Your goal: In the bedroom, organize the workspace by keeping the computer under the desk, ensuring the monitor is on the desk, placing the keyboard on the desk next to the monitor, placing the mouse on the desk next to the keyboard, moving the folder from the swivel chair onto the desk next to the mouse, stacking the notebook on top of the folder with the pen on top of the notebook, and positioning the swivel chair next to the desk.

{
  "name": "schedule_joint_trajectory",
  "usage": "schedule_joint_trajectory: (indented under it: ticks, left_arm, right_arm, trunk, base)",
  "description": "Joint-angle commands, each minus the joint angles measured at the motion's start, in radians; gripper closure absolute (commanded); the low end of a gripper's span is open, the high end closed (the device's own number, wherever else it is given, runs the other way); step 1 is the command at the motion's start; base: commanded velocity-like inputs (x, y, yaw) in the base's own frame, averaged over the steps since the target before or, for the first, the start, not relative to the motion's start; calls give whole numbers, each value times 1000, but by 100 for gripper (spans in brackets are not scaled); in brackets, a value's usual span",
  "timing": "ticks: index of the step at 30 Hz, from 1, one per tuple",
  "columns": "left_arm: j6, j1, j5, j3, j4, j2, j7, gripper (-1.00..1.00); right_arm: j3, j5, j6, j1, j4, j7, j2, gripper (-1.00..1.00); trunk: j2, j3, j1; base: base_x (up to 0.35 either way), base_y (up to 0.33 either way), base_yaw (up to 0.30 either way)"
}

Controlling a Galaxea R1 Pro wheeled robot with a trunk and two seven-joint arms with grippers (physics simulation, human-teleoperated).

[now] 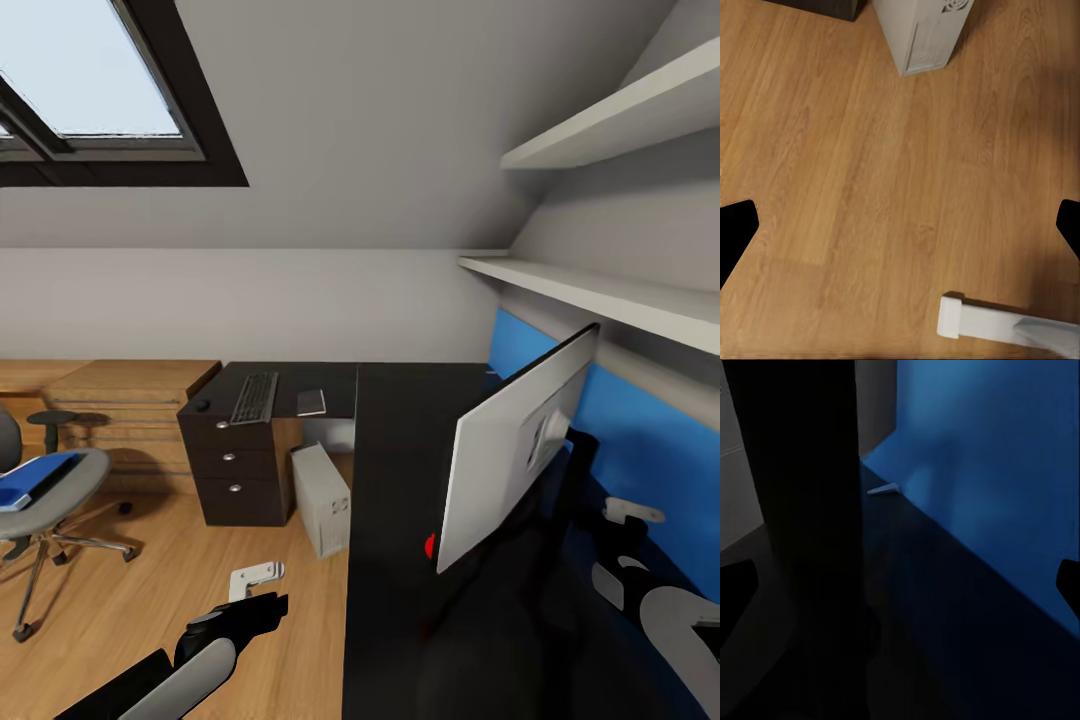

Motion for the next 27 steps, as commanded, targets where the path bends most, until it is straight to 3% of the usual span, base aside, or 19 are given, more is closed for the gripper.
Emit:
schedule_joint_trajectory:
  ticks: [1,10,13,16,18,21,23,26,27]
  left_arm:
    - [3,-1,3,-2,-1,1,6,-100]
    - [2,-1,3,10,32,1,11,-100]
    - [0,-1,1,35,64,1,11,-100]
    - [0,-1,0,53,92,0,9,-100]
    - [0,-1,0,62,98,-1,8,-100]
    - [0,-1,-1,70,104,-2,8,-100]
    - [0,-1,-1,71,105,-2,8,-100]
    - [0,-1,-2,72,124,-3,8,-100]
    - [-1,-1,-2,72,135,-4,7,-100]
  right_arm:
    - [4,-2,-2,-1,1,-4,1,-100]
    - [5,-5,-2,-1,-10,-4,9,-100]
    - [5,-4,19,-2,-19,-7,50,-100]
    - [4,-4,97,-2,-57,-10,84,-100]
    - [1,-4,171,-2,-105,-12,92,-100]
    - [-3,-6,332,14,-253,-43,106,-100]
    - [-3,-6,363,32,-305,-79,113,-100]
    - [-1,-4,431,105,-487,-219,141,-100]
    - [0,-4,477,151,-593,-279,153,-100]
  trunk:
    - [-1,-1,0]
    - [-1,-1,0]
    - [-1,-1,0]
    - [-1,-1,0]
    - [-1,-1,0]
    - [-1,-1,0]
    - [-1,-1,0]
    - [-1,-1,0]
    - [-1,-1,0]
  base:
    - [-310,38,0]
    - [-326,98,0]
    - [-133,55,0]
    - [-35,14,0]
    - [-13,5,0]
    - [-5,2,0]
    - [-2,1,0]
    - [0,0,0]
    - [0,0,0]
